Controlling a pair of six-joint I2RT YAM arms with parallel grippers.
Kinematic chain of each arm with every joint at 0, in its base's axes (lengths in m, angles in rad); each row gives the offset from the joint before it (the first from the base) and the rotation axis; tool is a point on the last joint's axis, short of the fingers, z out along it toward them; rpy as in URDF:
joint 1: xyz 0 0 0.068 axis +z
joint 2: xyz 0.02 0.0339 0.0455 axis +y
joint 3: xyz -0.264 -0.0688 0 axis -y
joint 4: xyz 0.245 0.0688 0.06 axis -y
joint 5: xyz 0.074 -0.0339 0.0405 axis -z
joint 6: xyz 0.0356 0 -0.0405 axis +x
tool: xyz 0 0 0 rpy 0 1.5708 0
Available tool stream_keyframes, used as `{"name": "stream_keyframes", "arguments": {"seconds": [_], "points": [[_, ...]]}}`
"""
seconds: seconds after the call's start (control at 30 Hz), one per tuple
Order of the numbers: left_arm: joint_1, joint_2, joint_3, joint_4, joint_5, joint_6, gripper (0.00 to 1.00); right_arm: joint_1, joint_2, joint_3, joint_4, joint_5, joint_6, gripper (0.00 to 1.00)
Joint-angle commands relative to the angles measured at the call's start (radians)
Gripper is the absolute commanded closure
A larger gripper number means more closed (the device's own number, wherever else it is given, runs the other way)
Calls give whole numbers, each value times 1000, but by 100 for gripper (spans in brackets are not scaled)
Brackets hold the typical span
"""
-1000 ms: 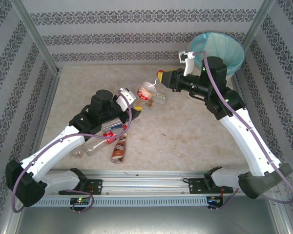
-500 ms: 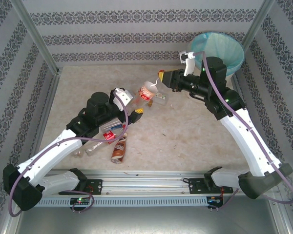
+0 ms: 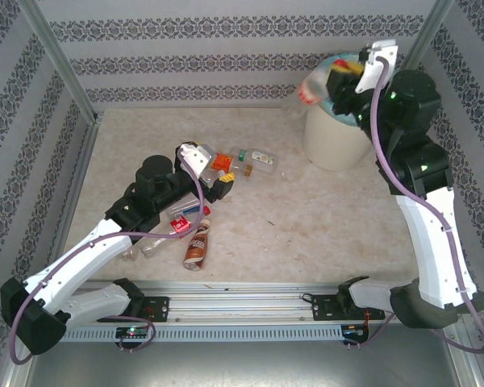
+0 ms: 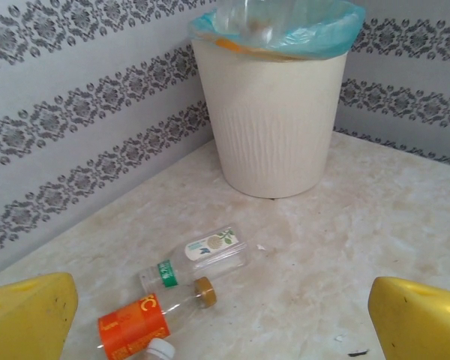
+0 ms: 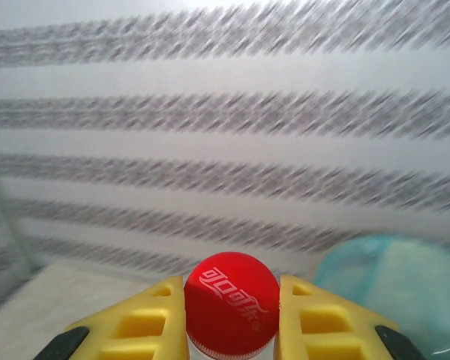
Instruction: Put the plastic bottles in the bin
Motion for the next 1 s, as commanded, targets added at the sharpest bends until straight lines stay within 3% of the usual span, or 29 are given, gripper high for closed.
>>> {"name": "stream_keyframes", "arguments": {"seconds": [0.0,0.27,0.53,0.97], "points": [[-7,19,33,57,44,-58,0,-47,96,83,9,246,-250,100],[-10,59,41,20,25,-31,0,-212,307,189,47,306,-346,100],[-12,71,41,6,25,-20,0,-275,459,166,99,324,-392,100],[-14,89,41,-14,17,13,0,-347,563,108,111,195,-249,100]]}}
